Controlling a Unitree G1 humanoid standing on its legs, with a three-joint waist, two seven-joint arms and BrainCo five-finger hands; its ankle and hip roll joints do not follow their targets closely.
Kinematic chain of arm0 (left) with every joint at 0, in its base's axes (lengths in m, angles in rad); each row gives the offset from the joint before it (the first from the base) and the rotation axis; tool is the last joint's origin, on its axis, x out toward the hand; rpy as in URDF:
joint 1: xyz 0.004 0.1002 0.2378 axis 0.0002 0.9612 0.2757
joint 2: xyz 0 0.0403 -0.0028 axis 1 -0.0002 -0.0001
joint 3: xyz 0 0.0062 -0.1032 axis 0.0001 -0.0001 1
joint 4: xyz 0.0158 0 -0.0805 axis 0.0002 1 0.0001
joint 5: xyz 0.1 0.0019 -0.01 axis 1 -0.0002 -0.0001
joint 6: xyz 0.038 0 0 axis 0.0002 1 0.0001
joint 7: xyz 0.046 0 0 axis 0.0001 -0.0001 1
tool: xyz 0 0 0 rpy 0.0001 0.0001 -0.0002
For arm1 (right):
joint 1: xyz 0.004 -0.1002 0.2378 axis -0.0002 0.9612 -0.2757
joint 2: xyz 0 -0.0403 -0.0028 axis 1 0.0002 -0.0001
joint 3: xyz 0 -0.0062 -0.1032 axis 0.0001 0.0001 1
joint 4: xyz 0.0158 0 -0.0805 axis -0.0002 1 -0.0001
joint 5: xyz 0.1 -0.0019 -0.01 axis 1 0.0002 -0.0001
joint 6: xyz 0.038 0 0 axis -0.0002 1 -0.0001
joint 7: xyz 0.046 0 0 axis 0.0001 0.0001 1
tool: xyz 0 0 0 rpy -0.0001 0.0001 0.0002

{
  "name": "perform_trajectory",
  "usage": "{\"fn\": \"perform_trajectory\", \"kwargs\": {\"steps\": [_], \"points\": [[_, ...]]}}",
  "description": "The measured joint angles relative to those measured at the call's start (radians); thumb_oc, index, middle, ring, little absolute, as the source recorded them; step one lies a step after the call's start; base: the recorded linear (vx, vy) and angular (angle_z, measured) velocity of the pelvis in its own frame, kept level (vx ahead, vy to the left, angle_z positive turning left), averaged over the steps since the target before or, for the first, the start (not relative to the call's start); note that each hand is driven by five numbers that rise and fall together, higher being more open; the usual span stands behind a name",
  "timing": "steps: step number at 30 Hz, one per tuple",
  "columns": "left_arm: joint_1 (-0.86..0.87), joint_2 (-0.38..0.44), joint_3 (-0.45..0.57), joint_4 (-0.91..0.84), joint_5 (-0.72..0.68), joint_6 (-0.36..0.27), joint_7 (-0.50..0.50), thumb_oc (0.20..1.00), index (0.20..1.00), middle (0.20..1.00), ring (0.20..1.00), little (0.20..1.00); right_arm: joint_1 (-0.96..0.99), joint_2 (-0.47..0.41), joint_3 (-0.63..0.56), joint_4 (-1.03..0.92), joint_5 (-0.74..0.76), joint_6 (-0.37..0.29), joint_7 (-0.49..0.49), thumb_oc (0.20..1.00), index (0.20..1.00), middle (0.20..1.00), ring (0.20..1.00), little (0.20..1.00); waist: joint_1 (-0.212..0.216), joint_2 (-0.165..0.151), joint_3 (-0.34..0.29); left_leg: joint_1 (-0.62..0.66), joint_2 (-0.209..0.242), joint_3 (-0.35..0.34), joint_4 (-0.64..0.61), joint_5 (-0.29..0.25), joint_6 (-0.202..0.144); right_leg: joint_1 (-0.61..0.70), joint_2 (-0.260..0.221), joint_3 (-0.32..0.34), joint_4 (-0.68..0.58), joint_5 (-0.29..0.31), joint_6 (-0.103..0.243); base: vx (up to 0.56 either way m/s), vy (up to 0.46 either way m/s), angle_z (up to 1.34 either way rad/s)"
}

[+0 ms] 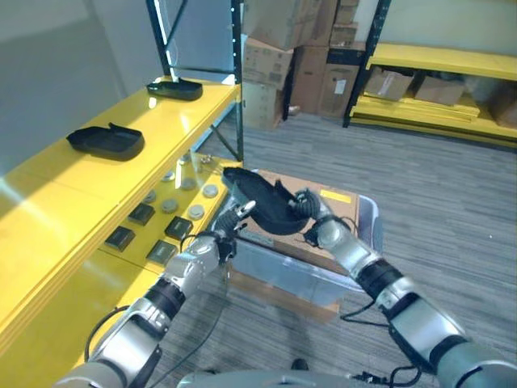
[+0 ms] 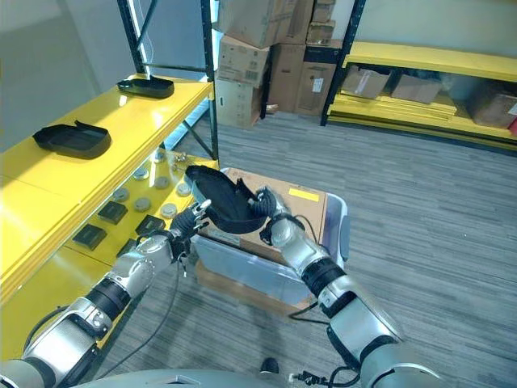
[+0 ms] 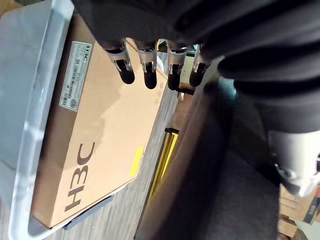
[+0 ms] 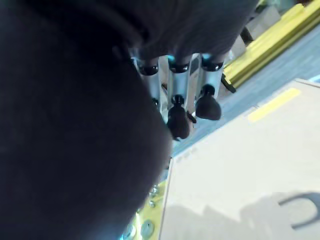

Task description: Move parts from the plastic box to the shelf.

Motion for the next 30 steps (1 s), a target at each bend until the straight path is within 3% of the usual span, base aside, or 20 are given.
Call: {"fn": "perform_trajectory", "kwargs": {"steps": [15, 24, 25, 26, 27, 30], "points": [[0.0, -0.048, 0.051, 0.021, -0.128, 0.028, -0.014, 1.0, 1.0, 1.0, 1.0, 1.0, -0.026, 0.007, 0.001, 0.006, -0.009, -0.009, 0.041, 0.2, 0.2, 0.2, 0.2, 0.2, 0.008, -0.004, 0.003, 0.005, 0.0, -0.002, 0.0, -0.001, 0.0, 0.007, -0.002, -0.005, 0.0, -0.002, 0.001, 0.0, 0.0, 0.0], [0.0, -0.06, 0.039, 0.06, -0.022, 0.02, -0.023, 1.0, 1.0, 1.0, 1.0, 1.0, -0.026, 0.006, 0.001, 0.011, -0.044, -0.012, 0.042, 0.2, 0.2, 0.2, 0.2, 0.2, -0.002, -0.018, -0.003, 0.007, -0.001, -0.002, 0.0, -0.001, 0.001, 0.008, 0.0, -0.003, 0.001, -0.001, 0.001, 0.0, 0.0, 0.0], [0.0, -0.055, 0.03, 0.06, -0.003, 0.02, -0.027, 0.592, 0.592, 0.592, 0.592, 0.592, -0.026, 0.006, 0.001, 0.011, -0.047, -0.012, 0.042, 0.2, 0.2, 0.2, 0.2, 0.2, -0.004, -0.02, -0.004, 0.007, -0.001, -0.002, 0.0, -0.001, 0.0, 0.008, 0.0, -0.003, 0.001, -0.001, 0.001, 0.0, 0.0, 0.0], [0.0, -0.05, 0.026, 0.06, 0.014, 0.02, -0.034, 0.429, 0.429, 0.429, 0.429, 0.429, -0.026, 0.006, 0.001, 0.011, -0.049, -0.012, 0.042, 0.2, 0.2, 0.2, 0.2, 0.2, -0.007, -0.022, -0.005, 0.007, -0.001, -0.001, 0.0, -0.001, 0.0, 0.008, -0.001, -0.002, 0.001, -0.001, 0.001, 0.0, 0.0, 0.0], [0.0, -0.045, 0.021, 0.06, 0.035, 0.02, -0.042, 0.2, 0.2, 0.2, 0.2, 0.2, -0.026, 0.004, 0.001, 0.011, -0.049, -0.012, 0.041, 0.2, 0.2, 0.2, 0.2, 0.2, -0.009, -0.024, -0.006, 0.007, -0.001, -0.001, 0.0, -0.001, 0.0, 0.008, -0.001, -0.002, 0.001, -0.001, 0.001, 0.0, 0.0, 0.0], [0.0, -0.031, 0.002, 0.051, 0.106, 0.02, -0.049, 0.2, 0.2, 0.2, 0.2, 0.2, -0.026, -0.002, -0.002, 0.011, -0.049, -0.012, 0.038, 0.2, 0.2, 0.2, 0.2, 0.2, -0.015, -0.024, -0.007, 0.009, -0.002, 0.001, 0.0, -0.001, 0.001, 0.008, -0.002, 0.001, 0.0, -0.001, 0.001, 0.0, 0.0, 0.0]]}}
